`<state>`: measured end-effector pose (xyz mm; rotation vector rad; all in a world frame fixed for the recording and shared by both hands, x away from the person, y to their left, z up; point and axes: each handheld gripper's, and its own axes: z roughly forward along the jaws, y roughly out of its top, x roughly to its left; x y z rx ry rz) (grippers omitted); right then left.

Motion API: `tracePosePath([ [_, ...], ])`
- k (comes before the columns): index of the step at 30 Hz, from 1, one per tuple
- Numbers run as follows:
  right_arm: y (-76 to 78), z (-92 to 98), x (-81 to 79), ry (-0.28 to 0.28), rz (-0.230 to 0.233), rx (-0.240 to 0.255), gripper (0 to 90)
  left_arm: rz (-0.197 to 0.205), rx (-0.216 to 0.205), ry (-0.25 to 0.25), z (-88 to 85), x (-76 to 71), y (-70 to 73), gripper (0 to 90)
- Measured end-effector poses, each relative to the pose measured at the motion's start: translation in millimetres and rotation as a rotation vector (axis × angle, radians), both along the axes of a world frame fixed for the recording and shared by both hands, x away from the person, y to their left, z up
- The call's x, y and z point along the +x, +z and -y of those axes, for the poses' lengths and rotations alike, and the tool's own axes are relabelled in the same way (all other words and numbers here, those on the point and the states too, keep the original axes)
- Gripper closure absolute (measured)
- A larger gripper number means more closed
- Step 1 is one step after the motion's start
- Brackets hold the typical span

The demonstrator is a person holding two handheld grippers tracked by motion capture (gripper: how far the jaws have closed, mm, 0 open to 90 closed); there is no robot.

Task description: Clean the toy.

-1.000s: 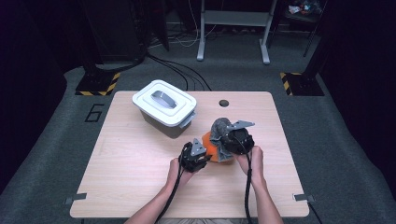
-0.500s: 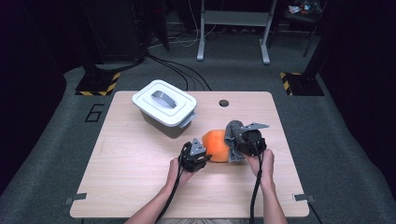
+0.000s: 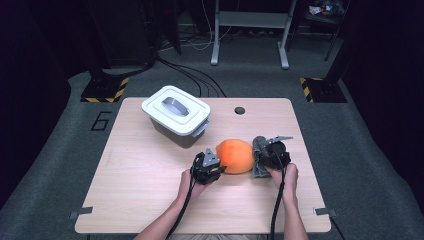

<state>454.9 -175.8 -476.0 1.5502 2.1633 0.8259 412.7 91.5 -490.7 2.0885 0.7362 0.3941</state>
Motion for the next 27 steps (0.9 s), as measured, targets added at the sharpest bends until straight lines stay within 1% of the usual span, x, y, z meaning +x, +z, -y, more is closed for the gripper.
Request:
tracePosePath([
  [2,-5.5,0.1,2.0,-0.008,-0.02,-0.01,66.8,0.001,-0.001,-0.001,0.1,0.0,-0.2,73.2],
  [3,-7.5,-0.5,2.6,-0.018,-0.042,-0.005,66.8,0.001,-0.001,-0.003,0.0,0.0,-0.2,73.1],
  [4,-9.7,0.3,4.0,-0.013,-0.044,-0.012,66.7,0.002,0.001,-0.001,-0.1,0.1,-0.1,73.1],
  [5,-10.5,-0.3,4.1,-0.023,-0.059,-0.009,66.7,0.003,-0.002,-0.002,-0.2,0.2,-0.3,73.1],
  [6,-11.0,0.1,4.3,-0.021,-0.063,-0.01,66.7,0.003,-0.006,0.0,-0.1,0.2,-0.6,73.0],
  [7,-11.1,0.7,4.5,-0.014,-0.055,-0.015,66.8,0.0,-0.005,-0.003,-0.4,0.2,-0.5,73.0],
  [8,-9.8,0.7,3.6,-0.019,-0.054,-0.017,66.9,0.001,-0.004,-0.003,-0.6,0.2,-0.5,73.0],
  [9,-7.8,1.3,2.5,-0.018,-0.047,-0.021,66.9,0.004,-0.004,-0.001,-0.8,0.3,-0.7,72.8],
  [11,-1.5,4.1,-0.4,-0.009,-0.01,-0.031,67.1,-0.001,-0.003,-0.004,-2.0,0.5,-0.8,72.7],
  [12,6.8,4.6,-5.2,-0.017,0.015,-0.034,67.1,0.002,0.0,-0.006,-2.2,0.7,-0.9,72.7],
  [14,16.8,3.9,-10.5,-0.013,0.041,-0.023,67.0,0.008,-0.001,-0.004,-2.1,0.5,-1.3,72.6],
  [16,28.7,0.1,-16.4,-0.004,0.077,-0.03,66.9,0.008,-0.001,-0.005,-2.0,0.5,-1.3,72.4],
  [20,47.9,-14.2,-26.2,0.053,0.139,-0.026,66.8,0.007,-0.002,-0.004,-1.9,0.2,-1.1,71.8],
  [22,52.5,-23.8,-29.0,0.085,0.148,-0.021,66.8,0.004,-0.004,-0.005,-2.0,0.4,-1.1,71.7],
  [23,53.1,-29.3,-29.8,0.112,0.144,-0.025,66.7,0.005,-0.004,-0.005,-1.8,0.2,-1.0,71.3],
  [25,51.6,-36.3,-29.4,0.131,0.136,-0.032,66.7,0.006,-0.005,-0.004,-1.7,0.3,-1.1,70.9],
  [26,50.0,-39.6,-28.5,0.139,0.121,-0.036,66.7,0.008,-0.003,-0.002,-1.7,0.5,-1.2,70.7],
  [27,47.6,-41.9,-26.7,0.141,0.128,-0.044,66.8,0.008,-0.001,-0.002,-1.9,0.7,-1.3,70.4],
])
